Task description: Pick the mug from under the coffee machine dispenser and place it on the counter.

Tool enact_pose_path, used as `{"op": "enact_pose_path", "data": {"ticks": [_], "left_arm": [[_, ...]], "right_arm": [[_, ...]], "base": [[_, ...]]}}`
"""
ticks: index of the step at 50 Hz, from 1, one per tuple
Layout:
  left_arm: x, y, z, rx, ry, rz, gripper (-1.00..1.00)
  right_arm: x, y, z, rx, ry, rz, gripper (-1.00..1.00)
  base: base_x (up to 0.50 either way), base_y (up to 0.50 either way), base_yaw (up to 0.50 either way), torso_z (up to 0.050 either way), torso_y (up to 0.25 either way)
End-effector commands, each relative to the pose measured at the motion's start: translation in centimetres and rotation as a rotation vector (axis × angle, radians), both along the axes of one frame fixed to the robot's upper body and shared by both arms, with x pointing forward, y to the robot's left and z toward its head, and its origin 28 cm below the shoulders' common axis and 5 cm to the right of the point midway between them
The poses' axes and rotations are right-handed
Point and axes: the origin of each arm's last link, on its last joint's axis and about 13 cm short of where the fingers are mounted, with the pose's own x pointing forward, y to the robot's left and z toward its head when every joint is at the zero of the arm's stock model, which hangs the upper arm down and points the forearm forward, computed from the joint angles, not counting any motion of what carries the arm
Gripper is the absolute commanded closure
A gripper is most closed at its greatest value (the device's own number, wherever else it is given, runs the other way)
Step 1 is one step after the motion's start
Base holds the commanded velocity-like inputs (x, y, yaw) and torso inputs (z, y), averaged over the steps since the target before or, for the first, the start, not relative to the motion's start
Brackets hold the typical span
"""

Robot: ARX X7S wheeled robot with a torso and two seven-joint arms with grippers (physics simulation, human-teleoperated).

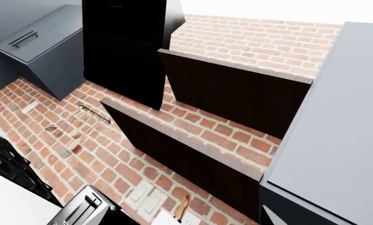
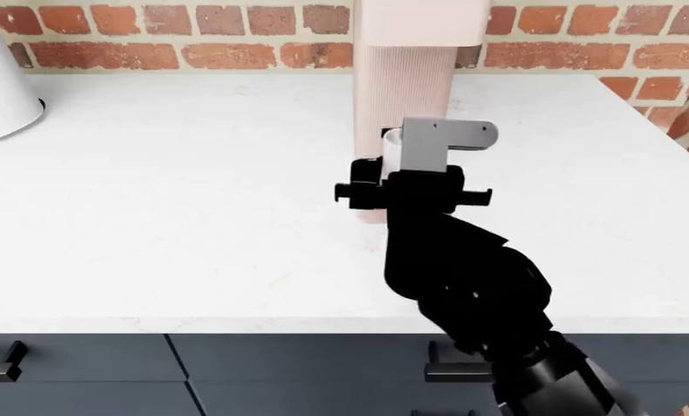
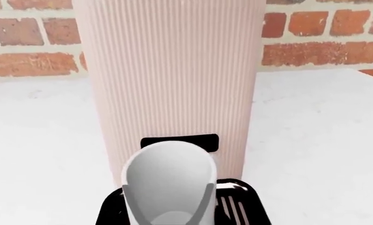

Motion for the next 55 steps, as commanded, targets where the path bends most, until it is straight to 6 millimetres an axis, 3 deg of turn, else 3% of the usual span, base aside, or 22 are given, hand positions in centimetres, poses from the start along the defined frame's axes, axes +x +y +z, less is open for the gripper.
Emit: {"op": "enact_pose_path", "data": {"ticks": [1, 13, 30, 55], "left_arm": [[0.0, 0.0, 0.0, 0.001, 0.002, 0.001, -1.0], [0.0, 0.0, 0.0, 0.001, 0.002, 0.001, -1.0], [0.0, 0.0, 0.0, 0.0, 0.004, 0.003, -1.0], [0.0, 0.0, -0.1, -0.001, 0.006, 0.006, -1.0]], "right_arm": [[-1.2, -0.2, 1.9, -0.021, -0.068, 0.036, 1.0], [-2.7, 0.2, 3.1, -0.044, -0.12, 0.104, 1.0], [-5.4, 1.0, 2.7, -0.067, -0.145, 0.249, 1.0], [-8.7, 2.7, 0.4, -0.052, -0.135, 0.426, 1.0]], "base": [[0.0, 0.0, 0.0, 0.0, 0.0], [0.0, 0.0, 0.0, 0.0, 0.0], [0.0, 0.0, 0.0, 0.0, 0.001], [0.0, 0.0, 0.0, 0.0, 0.0]]}}
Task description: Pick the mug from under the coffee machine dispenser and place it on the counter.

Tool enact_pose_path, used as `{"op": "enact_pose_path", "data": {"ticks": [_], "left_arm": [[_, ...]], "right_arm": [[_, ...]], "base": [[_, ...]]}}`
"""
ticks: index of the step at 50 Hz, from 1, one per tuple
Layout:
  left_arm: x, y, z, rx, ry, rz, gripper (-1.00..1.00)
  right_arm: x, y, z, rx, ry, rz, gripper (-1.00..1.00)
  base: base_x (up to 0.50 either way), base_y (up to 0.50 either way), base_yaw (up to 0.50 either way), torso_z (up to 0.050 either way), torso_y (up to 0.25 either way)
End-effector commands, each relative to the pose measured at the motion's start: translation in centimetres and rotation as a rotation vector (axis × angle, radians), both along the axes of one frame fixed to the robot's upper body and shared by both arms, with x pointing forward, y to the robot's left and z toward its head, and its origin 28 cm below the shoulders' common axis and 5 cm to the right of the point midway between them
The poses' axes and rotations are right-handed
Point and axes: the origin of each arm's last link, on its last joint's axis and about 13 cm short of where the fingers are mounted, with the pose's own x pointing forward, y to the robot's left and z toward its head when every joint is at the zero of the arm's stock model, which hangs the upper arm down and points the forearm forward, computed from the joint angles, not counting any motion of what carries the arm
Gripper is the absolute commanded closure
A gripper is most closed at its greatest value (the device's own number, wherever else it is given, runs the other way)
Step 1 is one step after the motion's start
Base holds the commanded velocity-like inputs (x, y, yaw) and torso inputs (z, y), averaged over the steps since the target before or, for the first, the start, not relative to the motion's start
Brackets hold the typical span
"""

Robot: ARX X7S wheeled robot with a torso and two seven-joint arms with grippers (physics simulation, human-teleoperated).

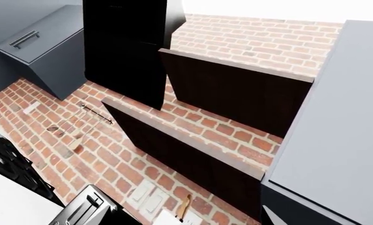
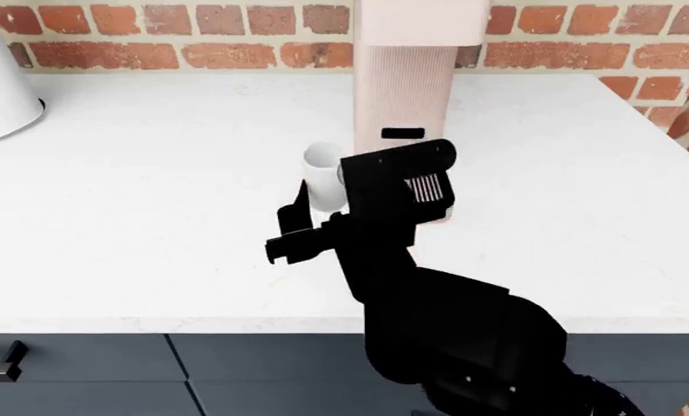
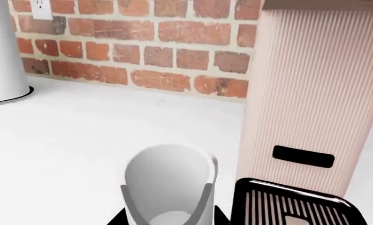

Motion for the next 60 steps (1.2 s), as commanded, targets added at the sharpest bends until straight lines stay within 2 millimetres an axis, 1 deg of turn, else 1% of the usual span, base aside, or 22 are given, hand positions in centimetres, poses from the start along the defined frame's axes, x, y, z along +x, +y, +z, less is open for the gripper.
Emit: {"op": "enact_pose_path", "data": {"ticks": [1, 13, 21, 36, 48, 60], "left_arm": [[0.0, 0.0, -0.1, -0.001, 0.001, 0.001, -1.0], [0.0, 0.0, -0.1, 0.0, 0.001, 0.002, -1.0], [0.0, 0.0, 0.0, -0.001, 0.001, 0.002, -1.0], [0.0, 0.0, 0.0, -0.003, 0.0, 0.004, -1.0], [0.0, 0.0, 0.0, -0.003, -0.001, 0.005, -1.0], [0.0, 0.0, 0.0, -0.002, -0.001, 0.005, -1.0]], "right_arm": [[-1.3, 0.7, -0.8, -0.005, -0.01, 0.067, 1.0], [-2.1, 1.2, -1.7, -0.03, -0.002, 0.112, 1.0], [-2.3, 1.5, -2.3, -0.039, 0.004, 0.121, 1.0], [-2.1, 1.6, -3.2, -0.042, 0.026, 0.124, 1.0], [-1.9, 1.9, -4.7, -0.038, 0.062, 0.123, 1.0], [-1.7, 1.9, -5.2, -0.03, 0.082, 0.123, 1.0]], "base": [[0.0, 0.0, 0.0, 0.0, 0.0], [0.0, 0.0, 0.0, 0.0, 0.001], [0.0, 0.0, 0.0, 0.0, 0.0], [0.0, 0.0, 0.0, 0.0, 0.001], [0.0, 0.0, 0.0, 0.0, 0.0], [0.0, 0.0, 0.0, 0.0, 0.0]]}}
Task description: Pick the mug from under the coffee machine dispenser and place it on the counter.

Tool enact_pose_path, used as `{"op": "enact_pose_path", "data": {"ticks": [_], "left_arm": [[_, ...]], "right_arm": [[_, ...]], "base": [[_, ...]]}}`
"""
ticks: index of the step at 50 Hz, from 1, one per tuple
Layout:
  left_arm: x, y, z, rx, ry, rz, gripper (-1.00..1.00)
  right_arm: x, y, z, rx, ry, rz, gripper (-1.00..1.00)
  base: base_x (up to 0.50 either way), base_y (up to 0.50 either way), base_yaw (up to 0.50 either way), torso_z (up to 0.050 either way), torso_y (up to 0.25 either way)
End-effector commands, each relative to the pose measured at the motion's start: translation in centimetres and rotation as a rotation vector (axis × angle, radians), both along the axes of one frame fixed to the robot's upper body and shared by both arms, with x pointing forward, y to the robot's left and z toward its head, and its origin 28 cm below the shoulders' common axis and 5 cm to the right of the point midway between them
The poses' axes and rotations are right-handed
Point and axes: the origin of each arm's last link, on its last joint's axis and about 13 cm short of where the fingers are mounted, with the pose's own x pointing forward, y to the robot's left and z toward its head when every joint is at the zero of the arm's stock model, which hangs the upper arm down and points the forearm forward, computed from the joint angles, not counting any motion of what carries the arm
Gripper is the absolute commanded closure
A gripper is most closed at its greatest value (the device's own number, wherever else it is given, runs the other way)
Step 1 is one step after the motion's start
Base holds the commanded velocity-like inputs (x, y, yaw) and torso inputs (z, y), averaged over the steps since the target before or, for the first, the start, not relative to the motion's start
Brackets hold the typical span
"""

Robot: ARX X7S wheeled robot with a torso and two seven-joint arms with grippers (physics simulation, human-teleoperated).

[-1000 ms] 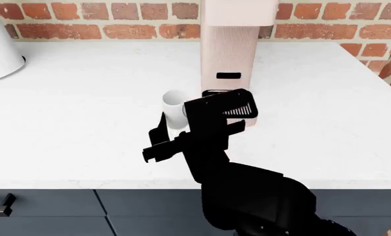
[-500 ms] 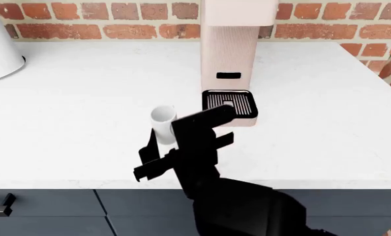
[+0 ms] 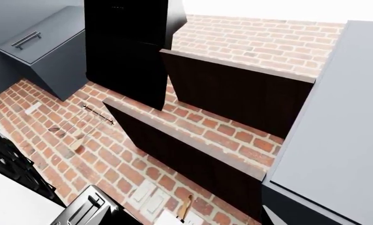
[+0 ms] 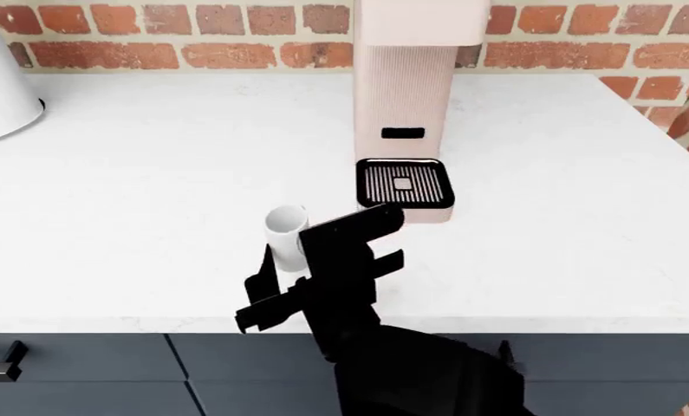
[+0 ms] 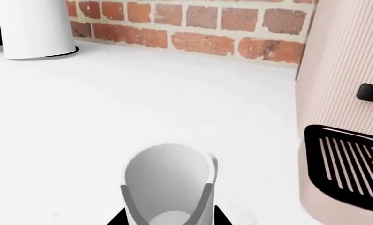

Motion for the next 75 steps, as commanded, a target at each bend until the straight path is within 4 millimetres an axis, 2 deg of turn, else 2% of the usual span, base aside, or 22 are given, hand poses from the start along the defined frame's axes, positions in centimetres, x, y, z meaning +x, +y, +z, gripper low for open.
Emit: {"op": "enact_pose_path", "data": {"ticks": [1, 8, 9, 27, 40, 51, 75], "left_arm": [[0.0, 0.0, 0.0, 0.001, 0.0, 0.0, -1.0], [0.0, 0.0, 0.1, 0.001, -0.001, 0.0, -1.0], [-0.1, 0.0, 0.1, 0.001, -0.001, 0.0, -1.0], [-0.1, -0.1, 0.0, 0.001, -0.003, 0.0, -1.0], [-0.1, -0.1, 0.1, 0.0, -0.004, 0.001, -1.0], [-0.1, 0.0, 0.1, 0.001, -0.005, 0.001, -1.0], [-0.2, -0.1, 0.1, 0.003, -0.008, 0.001, -1.0]], "right_arm": [[0.3, 0.0, -0.4, 0.0, -0.001, -0.005, 1.0], [0.3, 0.0, -0.5, 0.001, 0.005, -0.006, 1.0], [0.3, 0.0, -0.6, -0.001, 0.004, -0.005, -1.0], [0.2, -0.1, -0.6, 0.005, 0.006, -0.008, -1.0], [-0.9, -1.1, 2.2, 0.091, -0.055, -0.011, -1.0], [-1.9, -1.8, 3.2, 0.147, -0.085, -0.004, -1.0], [-5.5, -3.4, 6.7, 0.282, -0.219, 0.037, -1.0]], "base": [[0.0, 0.0, 0.0, 0.0, 0.0], [0.0, 0.0, 0.0, 0.0, 0.0], [0.0, 0.0, 0.0, 0.0, 0.0], [0.0, 0.0, 0.0, 0.0, 0.0], [0.0, 0.0, 0.0, 0.0, 0.0], [0.0, 0.0, 0.0, 0.0, 0.0], [0.0, 0.0, 0.0, 0.0, 0.0]]}}
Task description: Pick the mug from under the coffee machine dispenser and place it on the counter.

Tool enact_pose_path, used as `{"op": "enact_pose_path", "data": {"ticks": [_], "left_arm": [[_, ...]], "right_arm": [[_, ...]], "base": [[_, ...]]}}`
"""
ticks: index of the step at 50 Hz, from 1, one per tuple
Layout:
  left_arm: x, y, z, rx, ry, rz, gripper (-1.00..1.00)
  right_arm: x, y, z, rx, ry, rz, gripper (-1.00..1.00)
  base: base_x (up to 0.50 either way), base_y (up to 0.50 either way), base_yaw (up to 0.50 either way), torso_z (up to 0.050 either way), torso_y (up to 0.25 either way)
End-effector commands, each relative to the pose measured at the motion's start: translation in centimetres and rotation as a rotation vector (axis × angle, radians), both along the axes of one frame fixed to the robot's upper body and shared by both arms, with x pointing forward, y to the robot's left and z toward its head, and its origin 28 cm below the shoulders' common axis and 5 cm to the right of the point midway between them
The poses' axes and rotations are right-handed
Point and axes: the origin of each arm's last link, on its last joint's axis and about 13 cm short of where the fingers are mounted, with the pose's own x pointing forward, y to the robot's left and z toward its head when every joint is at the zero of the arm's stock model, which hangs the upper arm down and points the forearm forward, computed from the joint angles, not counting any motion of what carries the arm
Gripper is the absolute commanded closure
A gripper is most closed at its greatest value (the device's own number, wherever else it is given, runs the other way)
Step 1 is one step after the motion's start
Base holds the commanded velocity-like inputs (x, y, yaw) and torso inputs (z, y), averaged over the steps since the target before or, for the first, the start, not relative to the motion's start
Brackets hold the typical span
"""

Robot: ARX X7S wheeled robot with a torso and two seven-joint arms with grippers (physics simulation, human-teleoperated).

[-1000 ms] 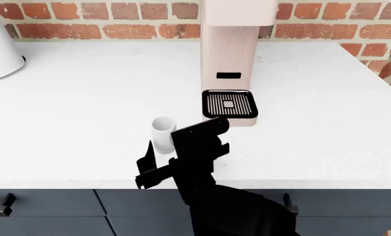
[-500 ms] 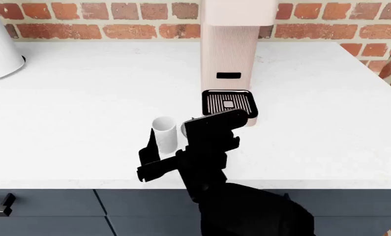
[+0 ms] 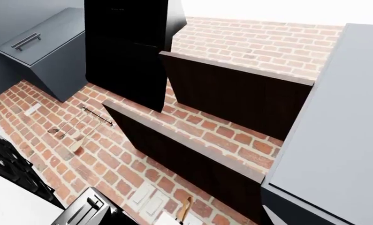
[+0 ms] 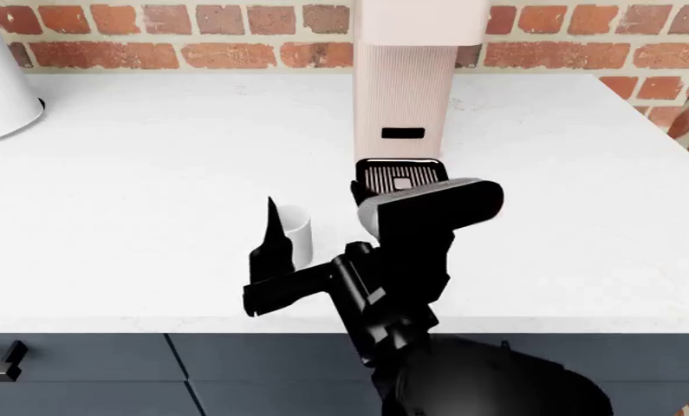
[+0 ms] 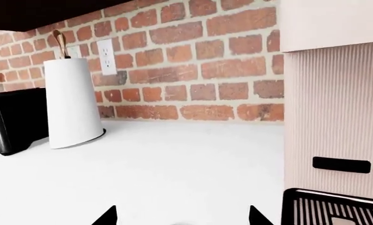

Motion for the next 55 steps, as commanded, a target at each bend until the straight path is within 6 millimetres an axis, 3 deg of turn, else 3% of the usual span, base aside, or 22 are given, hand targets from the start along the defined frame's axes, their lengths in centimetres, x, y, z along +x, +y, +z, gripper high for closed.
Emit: {"op": "enact_pose_path", "data": {"ticks": [1, 16, 23, 36, 55], "left_arm": [[0.0, 0.0, 0.0, 0.002, -0.001, -0.001, -1.0], [0.0, -0.1, 0.1, 0.004, -0.003, -0.002, -1.0], [-0.1, -0.1, 0.1, 0.003, -0.003, -0.002, -1.0], [-0.2, -0.1, 0.2, 0.004, -0.006, -0.001, -1.0], [-0.2, -0.1, 0.2, 0.005, -0.007, -0.002, -1.0]], "right_arm": [[-1.8, -0.9, 1.4, 0.053, -0.07, 0.005, -1.0], [-3.8, -1.6, 2.6, 0.064, -0.194, -0.032, -1.0], [-5.3, -1.8, 4.7, 0.079, -0.3, -0.063, -1.0], [-7.3, -1.1, 6.5, 0.079, -0.415, -0.055, -1.0], [-8.0, -1.0, 7.8, 0.083, -0.478, -0.08, -1.0]], "base": [[0.0, 0.0, 0.0, 0.0, 0.0], [0.0, 0.0, 0.0, 0.0, 0.0], [0.0, 0.0, 0.0, 0.0, 0.0], [0.0, 0.0, 0.0, 0.0, 0.0], [0.0, 0.0, 0.0, 0.0, 0.0]]}}
